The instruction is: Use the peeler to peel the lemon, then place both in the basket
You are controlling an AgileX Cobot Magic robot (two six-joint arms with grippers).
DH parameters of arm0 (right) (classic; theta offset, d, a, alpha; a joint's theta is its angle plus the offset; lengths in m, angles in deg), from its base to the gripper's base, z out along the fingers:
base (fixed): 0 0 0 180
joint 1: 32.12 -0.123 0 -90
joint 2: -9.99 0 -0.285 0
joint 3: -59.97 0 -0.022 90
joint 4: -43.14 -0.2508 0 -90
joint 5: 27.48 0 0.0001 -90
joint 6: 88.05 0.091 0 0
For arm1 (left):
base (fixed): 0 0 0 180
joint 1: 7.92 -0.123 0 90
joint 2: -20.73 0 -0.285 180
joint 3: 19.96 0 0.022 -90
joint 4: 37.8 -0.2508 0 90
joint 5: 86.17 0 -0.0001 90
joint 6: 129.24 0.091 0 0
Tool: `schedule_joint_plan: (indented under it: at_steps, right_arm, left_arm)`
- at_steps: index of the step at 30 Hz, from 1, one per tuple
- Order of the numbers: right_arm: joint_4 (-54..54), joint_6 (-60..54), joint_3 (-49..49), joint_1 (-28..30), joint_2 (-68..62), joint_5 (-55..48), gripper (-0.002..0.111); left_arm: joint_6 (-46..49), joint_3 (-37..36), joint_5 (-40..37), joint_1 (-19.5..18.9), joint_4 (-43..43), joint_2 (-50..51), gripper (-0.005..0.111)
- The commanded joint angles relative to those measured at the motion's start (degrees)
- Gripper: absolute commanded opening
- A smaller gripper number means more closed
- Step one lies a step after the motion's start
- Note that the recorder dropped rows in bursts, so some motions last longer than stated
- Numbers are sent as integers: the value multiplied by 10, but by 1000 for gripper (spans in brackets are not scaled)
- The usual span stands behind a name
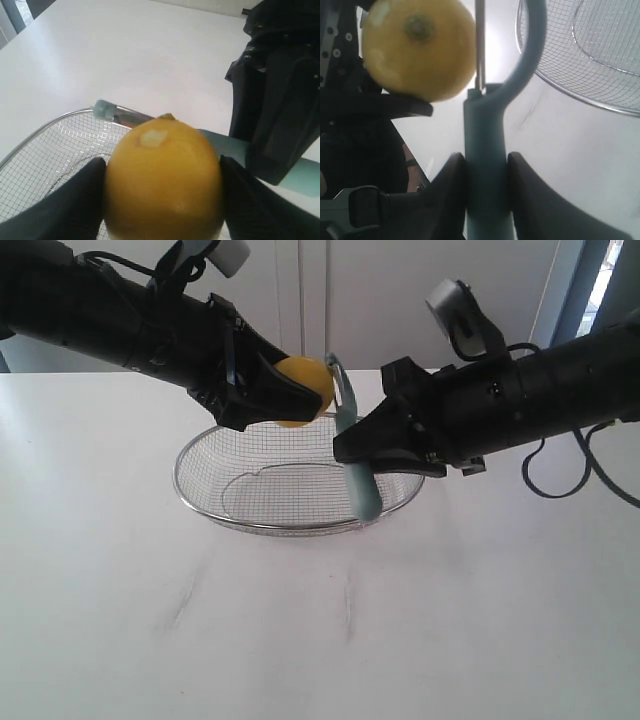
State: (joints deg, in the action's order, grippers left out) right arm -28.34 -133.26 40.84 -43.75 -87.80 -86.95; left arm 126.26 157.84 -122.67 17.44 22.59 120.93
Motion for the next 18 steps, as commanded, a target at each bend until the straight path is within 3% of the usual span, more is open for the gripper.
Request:
schedule_joint_plan:
  at_steps: [1, 18]
  right_arm:
    - [-8, -6, 2, 4, 22, -6, 0]
    - [1, 5, 2, 4, 32, 7, 0]
  left_arm:
    - [0, -3, -6, 0, 24, -11, 0]
    - [0, -3, -6, 0, 24, -11, 0]
